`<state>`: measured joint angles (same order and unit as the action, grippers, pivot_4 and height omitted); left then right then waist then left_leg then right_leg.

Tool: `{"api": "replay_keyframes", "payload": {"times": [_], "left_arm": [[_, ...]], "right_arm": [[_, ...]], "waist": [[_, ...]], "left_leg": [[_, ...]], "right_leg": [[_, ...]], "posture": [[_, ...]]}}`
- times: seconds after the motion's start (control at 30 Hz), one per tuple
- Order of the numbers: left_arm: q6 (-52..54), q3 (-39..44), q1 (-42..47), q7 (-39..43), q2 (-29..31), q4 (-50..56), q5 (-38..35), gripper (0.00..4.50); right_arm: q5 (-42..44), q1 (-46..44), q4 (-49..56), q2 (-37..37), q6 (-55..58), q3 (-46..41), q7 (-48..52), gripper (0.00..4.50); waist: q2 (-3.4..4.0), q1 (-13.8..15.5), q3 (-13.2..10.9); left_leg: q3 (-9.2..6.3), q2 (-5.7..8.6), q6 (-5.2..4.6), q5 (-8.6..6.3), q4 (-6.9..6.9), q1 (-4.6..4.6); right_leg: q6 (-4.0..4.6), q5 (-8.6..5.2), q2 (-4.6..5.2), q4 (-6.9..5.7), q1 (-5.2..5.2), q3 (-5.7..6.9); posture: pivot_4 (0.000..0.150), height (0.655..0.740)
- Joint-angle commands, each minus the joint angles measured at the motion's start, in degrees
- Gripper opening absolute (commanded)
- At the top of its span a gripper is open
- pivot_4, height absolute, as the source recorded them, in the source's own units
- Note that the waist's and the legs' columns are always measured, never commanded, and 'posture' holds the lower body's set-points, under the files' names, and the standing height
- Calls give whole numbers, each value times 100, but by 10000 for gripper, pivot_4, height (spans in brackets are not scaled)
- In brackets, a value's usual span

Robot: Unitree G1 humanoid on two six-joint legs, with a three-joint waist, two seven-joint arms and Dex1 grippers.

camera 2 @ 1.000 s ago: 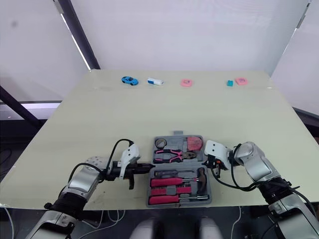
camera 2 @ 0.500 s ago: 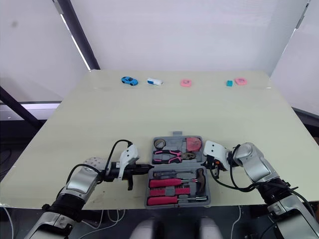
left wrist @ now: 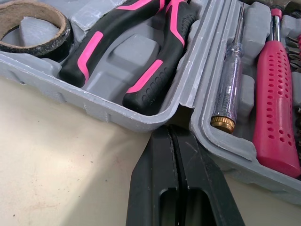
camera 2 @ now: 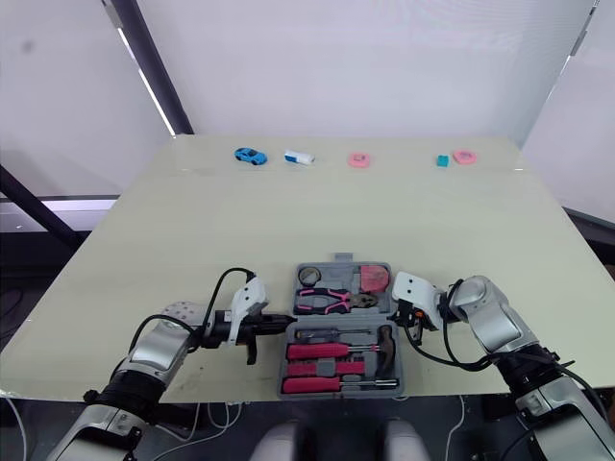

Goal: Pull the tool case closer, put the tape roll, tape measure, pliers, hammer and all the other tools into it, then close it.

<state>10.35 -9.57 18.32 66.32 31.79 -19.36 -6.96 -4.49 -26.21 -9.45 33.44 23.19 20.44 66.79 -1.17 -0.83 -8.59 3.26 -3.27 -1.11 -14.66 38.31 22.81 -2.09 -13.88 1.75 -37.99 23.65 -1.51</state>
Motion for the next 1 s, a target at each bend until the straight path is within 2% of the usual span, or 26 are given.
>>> {"api": "replay_keyframes", "payload": {"times": [0.03, 0.23, 0.4, 0.53, 0.57, 0.6, 0.63, 0.7, 0.73, 1.0], "left_arm": [[9, -40, 16, -255, -30, -154, 147, 0], [-197, 403, -293, -478, 43, 88, -138, 0], [-379, 1477, -1134, -489, 183, 687, -1085, 0], [-279, 1893, -1739, -248, 392, 1045, -1504, 19161], [-244, 2011, -1875, -241, 456, 1094, -1584, 22999], [-238, 2195, -2032, -252, 540, 1115, -1653, 29345], [-230, 2323, -2139, -263, 592, 1135, -1701, 32010], [-209, 2576, -2331, -276, 702, 1160, -1811, 41207], [-179, 2653, -2417, -249, 741, 1206, -1870, 44380], [383, 2576, -2649, -245, 817, 2032, -2157, 44380]], "right_arm": [[107, 68, 192, -61, -142, 37, -23, 204], [498, 193, 211, 192, -49, -585, -78, 204], [1589, 932, 179, 534, -978, -2072, 40, 204], [1971, 1557, 224, 821, -1285, -2671, 191, 20079], [2082, 1738, 255, 895, -1320, -2836, 233, 23560], [2169, 2010, 294, 1024, -1364, -3060, 273, 30286], [2235, 2200, 336, 1110, -1391, -3206, 297, 33016], [2369, 2621, 342, 1321, -1430, -3579, 333, 42276], [2424, 2796, 330, 1414, -1449, -3727, 364, 45000], [3031, 3299, 805, 1551, -748, -4206, 236, 45000]], "waist": [[0, 2, 0], [0, 4, 0], [-2, 7, -3], [-3, 21, -7], [-3, 24, -8], [-4, 27, -8], [-4, 38, -9], [-4, 34, -11], [-5, 28, -11], [-9, 9, -14]], "left_leg": [[0, 0, 0, 0, 0, 0], [1, 0, 0, 0, 1, 1], [2, -1, 0, 0, -2, 8], [6, -2, 0, -2, -13, 10], [7, -1, 0, -2, -13, 8], [7, -1, 0, -2, -13, 8], [6, -1, 0, -1, -10, 8], [8, -1, 0, -1, -8, 4], [11, -1, 0, -1, -8, 4], [0, -4, 1, -2, -9, -5]], "right_leg": [[0, 0, 0, 0, 0, 0], [1, 0, 2, 1, 0, 0], [-2, 1, 7, 7, 2, 0], [-4, 0, 18, 14, 2, 4], [3, -4, 19, 15, 2, 5], [10, -8, 19, 16, 2, 5], [13, -10, 19, 14, 1, 5], [14, -11, 23, 13, 0, 5], [14, -12, 25, 14, 1, 4], [4, -18, 27, 14, 3, -6]], "posture": [[1500, 7400], [1500, 7400], [1500, 7400], [1500, 7400], [1500, 7400], [1500, 7400], [1500, 7400], [1500, 7400], [1500, 7400], [1500, 7400]]}}
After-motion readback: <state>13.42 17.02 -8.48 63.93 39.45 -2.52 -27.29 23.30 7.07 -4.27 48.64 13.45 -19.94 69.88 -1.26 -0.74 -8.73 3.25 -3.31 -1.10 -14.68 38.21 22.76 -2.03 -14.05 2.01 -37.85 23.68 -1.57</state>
